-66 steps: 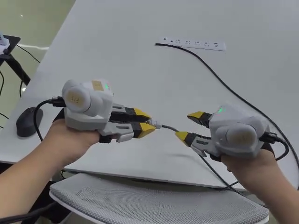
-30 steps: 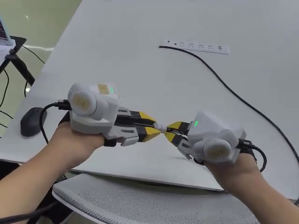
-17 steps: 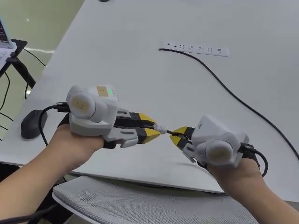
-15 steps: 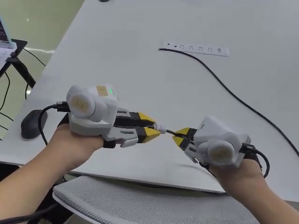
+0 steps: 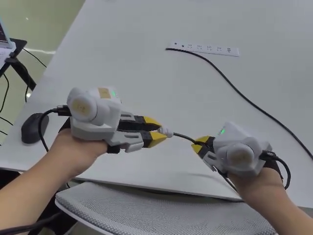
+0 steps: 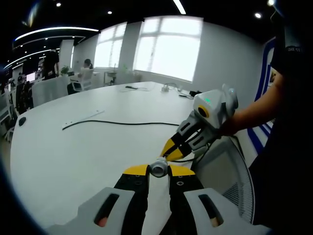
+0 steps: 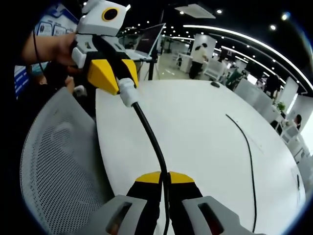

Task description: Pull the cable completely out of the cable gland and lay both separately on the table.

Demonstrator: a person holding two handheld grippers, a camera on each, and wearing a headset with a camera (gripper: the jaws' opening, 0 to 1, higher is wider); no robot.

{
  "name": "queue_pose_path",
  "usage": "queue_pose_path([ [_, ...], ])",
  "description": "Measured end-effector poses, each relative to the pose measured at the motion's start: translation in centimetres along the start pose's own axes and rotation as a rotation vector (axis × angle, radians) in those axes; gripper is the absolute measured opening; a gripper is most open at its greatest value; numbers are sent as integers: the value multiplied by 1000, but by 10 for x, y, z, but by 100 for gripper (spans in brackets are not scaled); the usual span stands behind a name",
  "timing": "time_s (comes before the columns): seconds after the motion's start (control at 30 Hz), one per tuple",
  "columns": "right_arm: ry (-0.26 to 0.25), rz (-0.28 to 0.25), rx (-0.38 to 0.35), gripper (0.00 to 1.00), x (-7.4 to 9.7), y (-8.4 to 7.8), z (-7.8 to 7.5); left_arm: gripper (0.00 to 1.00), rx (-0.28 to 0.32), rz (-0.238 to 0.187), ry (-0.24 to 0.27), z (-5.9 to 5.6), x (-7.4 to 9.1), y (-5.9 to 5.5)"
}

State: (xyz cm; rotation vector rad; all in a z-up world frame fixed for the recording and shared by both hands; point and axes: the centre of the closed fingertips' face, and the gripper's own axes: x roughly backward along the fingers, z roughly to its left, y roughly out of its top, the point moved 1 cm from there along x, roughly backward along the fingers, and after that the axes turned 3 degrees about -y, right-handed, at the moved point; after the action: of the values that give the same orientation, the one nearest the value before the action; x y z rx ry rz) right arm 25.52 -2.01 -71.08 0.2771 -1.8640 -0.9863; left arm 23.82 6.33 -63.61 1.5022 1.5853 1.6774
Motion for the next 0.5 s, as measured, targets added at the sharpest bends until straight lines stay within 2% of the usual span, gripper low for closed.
queue_pose_path([
  [0.27, -12, 26, -10, 0, 1, -10, -3, 15, 10, -4, 6, 2, 3, -3],
  [0.5, -20, 33, -8, 0, 0, -9, -6, 15, 13, 0, 4, 4, 3, -8],
])
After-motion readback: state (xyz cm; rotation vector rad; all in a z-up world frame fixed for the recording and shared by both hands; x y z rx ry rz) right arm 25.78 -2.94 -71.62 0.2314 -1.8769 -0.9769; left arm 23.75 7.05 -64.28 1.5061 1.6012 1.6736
